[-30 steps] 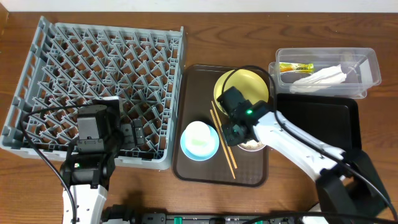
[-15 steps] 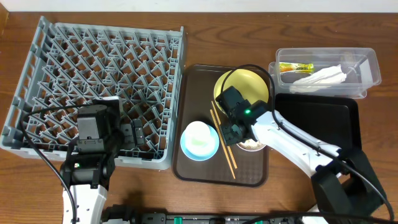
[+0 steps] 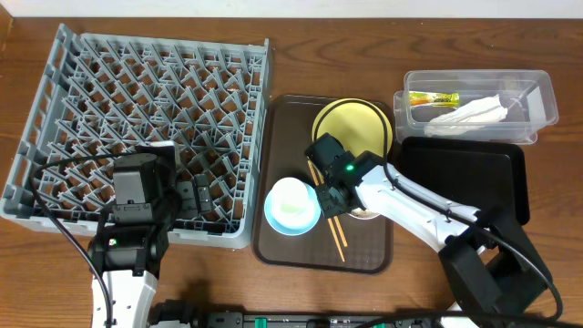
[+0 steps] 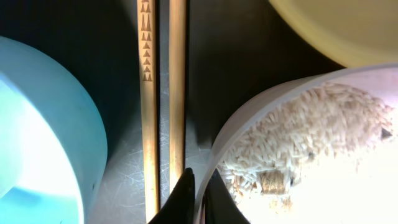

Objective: Sort waste into correct bins and load items into the dishwasher
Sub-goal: 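Grasp the rim of the pink rice bowl with right gripper, then tip the pink bowl over the black tray to dump the rice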

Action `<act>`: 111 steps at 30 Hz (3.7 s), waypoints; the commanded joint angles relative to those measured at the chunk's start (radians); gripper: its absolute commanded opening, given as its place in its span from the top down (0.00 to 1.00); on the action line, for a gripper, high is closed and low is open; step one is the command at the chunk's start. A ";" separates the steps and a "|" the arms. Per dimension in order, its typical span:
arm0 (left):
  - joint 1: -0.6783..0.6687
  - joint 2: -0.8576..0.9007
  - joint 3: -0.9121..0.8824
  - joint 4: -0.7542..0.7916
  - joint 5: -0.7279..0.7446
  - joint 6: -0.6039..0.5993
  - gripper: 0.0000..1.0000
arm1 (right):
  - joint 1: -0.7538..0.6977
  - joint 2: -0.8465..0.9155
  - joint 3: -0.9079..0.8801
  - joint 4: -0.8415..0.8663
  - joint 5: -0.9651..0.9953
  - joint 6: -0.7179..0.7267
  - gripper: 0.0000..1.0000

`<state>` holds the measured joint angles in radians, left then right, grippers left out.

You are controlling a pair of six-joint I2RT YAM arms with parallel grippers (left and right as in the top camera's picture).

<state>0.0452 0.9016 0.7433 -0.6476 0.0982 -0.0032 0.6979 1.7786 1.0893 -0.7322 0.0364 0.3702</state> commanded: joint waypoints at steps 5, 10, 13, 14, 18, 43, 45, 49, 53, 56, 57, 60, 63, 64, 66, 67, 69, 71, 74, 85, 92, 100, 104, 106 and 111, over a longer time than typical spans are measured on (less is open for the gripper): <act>0.004 -0.001 0.026 0.000 -0.002 -0.009 0.04 | -0.016 -0.056 0.060 -0.065 0.006 0.003 0.99; 0.004 -0.001 0.026 0.000 -0.002 -0.009 0.04 | -0.078 -0.178 0.075 -0.072 0.008 0.003 0.99; 0.004 -0.001 0.026 0.000 -0.002 -0.009 0.04 | -0.137 -0.252 0.075 -0.077 0.003 0.003 0.99; 0.004 -0.001 0.026 0.000 -0.002 -0.009 0.04 | -0.161 -0.274 0.075 -0.080 -0.003 0.003 0.99; 0.004 -0.001 0.026 0.000 -0.002 -0.009 0.04 | -0.306 -0.336 0.075 -0.100 -0.121 -0.019 0.99; 0.004 -0.001 0.026 0.000 -0.002 -0.009 0.04 | -1.023 -0.302 -0.294 0.239 -1.180 -0.218 0.99; 0.004 -0.001 0.026 0.000 -0.002 -0.009 0.04 | -1.057 -0.282 -0.316 0.278 -1.250 -0.217 0.99; 0.004 -0.001 0.026 0.000 -0.002 -0.009 0.04 | -1.116 -0.222 -0.335 0.307 -1.338 -0.219 0.99; 0.004 -0.001 0.026 0.000 -0.002 -0.010 0.04 | -1.172 -0.150 -0.335 0.360 -1.459 -0.218 0.99; 0.004 -0.001 0.026 0.000 -0.002 -0.010 0.04 | -1.210 -0.112 -0.335 0.364 -1.517 -0.218 0.99; 0.004 -0.001 0.026 -0.001 -0.002 -0.009 0.04 | -1.224 -0.101 -0.335 0.365 -1.535 -0.218 0.99; 0.004 -0.001 0.026 -0.001 -0.002 -0.009 0.04 | -1.278 -0.070 -0.335 0.393 -1.591 -0.218 0.99; 0.004 -0.001 0.026 -0.003 -0.002 -0.010 0.04 | -1.341 -0.058 -0.335 0.401 -1.596 -0.190 0.99; 0.004 -0.001 0.026 -0.003 -0.002 -0.010 0.04 | -1.363 -0.058 -0.335 0.402 -1.596 -0.183 0.99; 0.004 -0.001 0.026 -0.003 -0.002 -0.009 0.04 | -1.404 -0.058 -0.334 0.414 -1.596 -0.160 0.99; 0.004 -0.001 0.026 -0.003 -0.002 -0.009 0.04 | -1.426 -0.058 -0.334 0.425 -1.596 -0.137 0.99; 0.004 -0.001 0.026 -0.003 -0.002 -0.009 0.04 | -1.469 -0.058 -0.334 0.473 -1.596 -0.088 0.99; 0.004 -0.001 0.026 -0.003 -0.002 -0.009 0.04 | -1.486 -0.059 -0.334 0.506 -1.596 -0.047 0.99; 0.004 -0.001 0.026 -0.003 -0.002 -0.009 0.04 | -1.465 -0.068 -0.334 0.512 -1.597 -0.026 0.99; 0.004 -0.001 0.026 -0.003 -0.002 -0.009 0.04 | -1.302 -0.073 -0.334 0.533 -1.490 0.019 0.99; 0.004 -0.001 0.026 -0.004 -0.002 -0.009 0.04 | -1.248 -0.079 -0.334 0.589 -1.555 -0.096 0.99; 0.004 -0.001 0.026 -0.004 -0.002 -0.009 0.04 | -1.183 -0.172 -0.333 0.533 -1.469 -0.049 0.99; 0.004 -0.001 0.026 -0.004 -0.002 -0.009 0.04 | -1.107 -0.337 -0.332 0.417 -1.277 -0.049 0.99; 0.004 -0.001 0.026 -0.005 -0.002 -0.009 0.04 | -1.041 -0.444 -0.329 0.355 -1.128 -0.050 0.99; 0.004 -0.001 0.026 -0.004 -0.002 -0.009 0.04 | -0.837 -0.618 -0.301 0.294 -0.855 -0.113 0.99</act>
<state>0.0452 0.9016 0.7433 -0.6491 0.0982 -0.0032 -0.2405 1.2324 0.7555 -0.4244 -1.0538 0.3111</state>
